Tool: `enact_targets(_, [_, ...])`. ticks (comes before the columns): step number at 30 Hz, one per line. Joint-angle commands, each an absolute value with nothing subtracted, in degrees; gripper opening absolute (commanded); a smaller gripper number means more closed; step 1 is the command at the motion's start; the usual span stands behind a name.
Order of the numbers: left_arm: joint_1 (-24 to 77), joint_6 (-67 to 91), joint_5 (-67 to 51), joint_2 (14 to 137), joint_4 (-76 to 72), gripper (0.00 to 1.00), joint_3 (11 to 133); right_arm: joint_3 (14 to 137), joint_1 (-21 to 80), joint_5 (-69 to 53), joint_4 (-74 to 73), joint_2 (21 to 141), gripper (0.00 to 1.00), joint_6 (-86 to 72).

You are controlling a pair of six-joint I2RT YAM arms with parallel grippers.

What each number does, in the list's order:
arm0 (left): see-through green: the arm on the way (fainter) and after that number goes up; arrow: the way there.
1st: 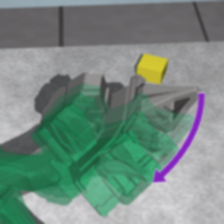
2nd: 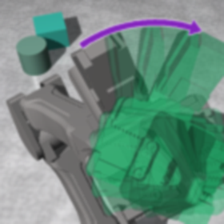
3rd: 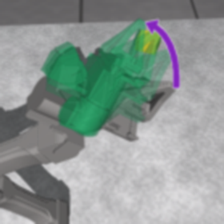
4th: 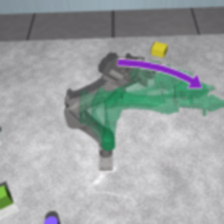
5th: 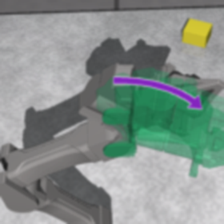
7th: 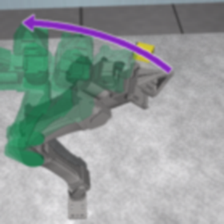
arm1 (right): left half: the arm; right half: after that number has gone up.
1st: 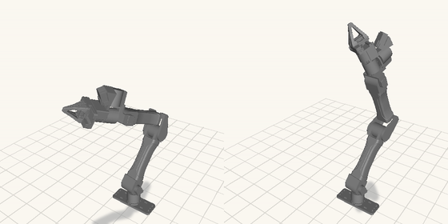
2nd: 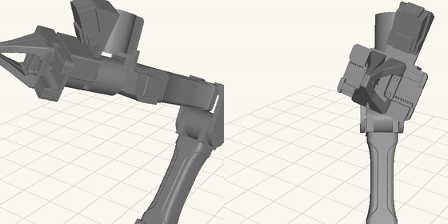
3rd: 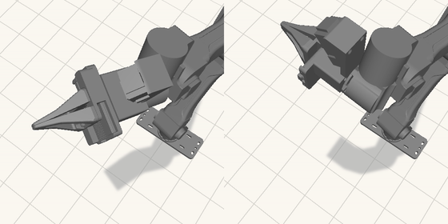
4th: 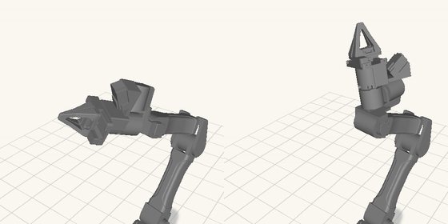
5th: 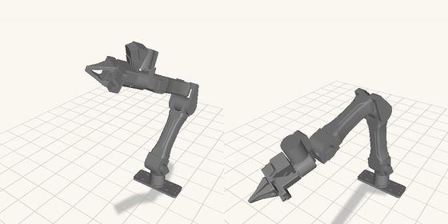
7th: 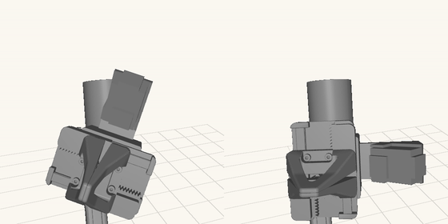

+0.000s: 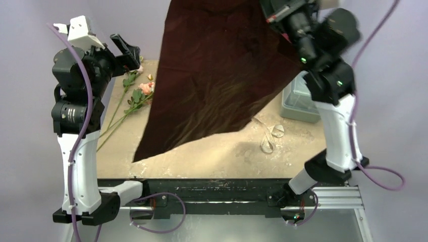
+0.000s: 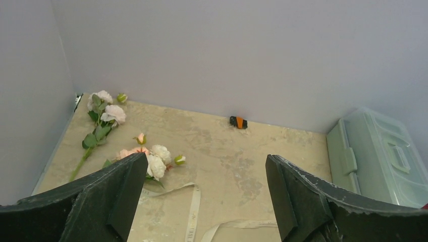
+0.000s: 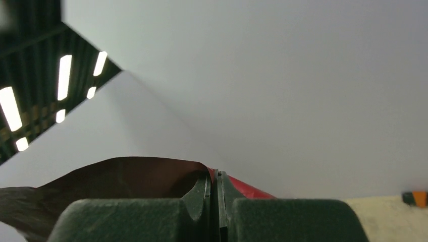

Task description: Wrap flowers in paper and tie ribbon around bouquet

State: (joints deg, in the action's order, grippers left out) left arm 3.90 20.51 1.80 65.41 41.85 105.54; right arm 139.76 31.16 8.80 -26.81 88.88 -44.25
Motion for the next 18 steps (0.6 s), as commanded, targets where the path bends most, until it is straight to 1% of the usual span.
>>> enact_targets(1, [4.0, 22.0, 2.7, 69.0, 44.7, 0.94, 111.9, 139.9, 27.7, 15.8, -39.0, 99.2, 0.00, -52.5])
enact_targets(2, [4.0, 22.2, 2.2, 70.0, 45.3, 0.94, 113.0, 138.9, 25.7, 10.9, -41.1, 101.7, 0.00, -55.5])
enact_targets(4, [4.0, 22.6, 1.5, 71.4, 46.1, 0.93, 114.0, 136.6, 23.2, 5.8, -45.3, 106.3, 0.00, -59.0])
enact_targets(6, [4.0, 22.9, 1.4, 71.5, 46.2, 0.93, 112.6, 131.6, 22.7, 4.9, -45.3, 109.1, 0.00, -59.4])
enact_targets(9, [4.0, 23.2, 1.8, 71.2, 46.3, 0.93, 109.5, 124.5, 21.9, 3.3, -40.2, 113.1, 0.00, -59.8])
enact_targets(11, [4.0, 23.6, 1.3, 71.2, 45.9, 0.93, 106.6, 125.3, 21.6, 3.3, -39.1, 117.6, 0.00, -58.9])
enact_targets(14, [4.1, 25.4, -3.3, 71.3, 42.8, 0.93, 98.8, 129.4, 21.3, 1.9, -39.4, 125.6, 0.00, -58.2])
enact_targets(18, [4.1, 31.7, -11.5, 70.2, 34.1, 0.92, 82.0, 132.5, 20.5, -0.5, -40.6, 132.9, 0.00, -57.7])
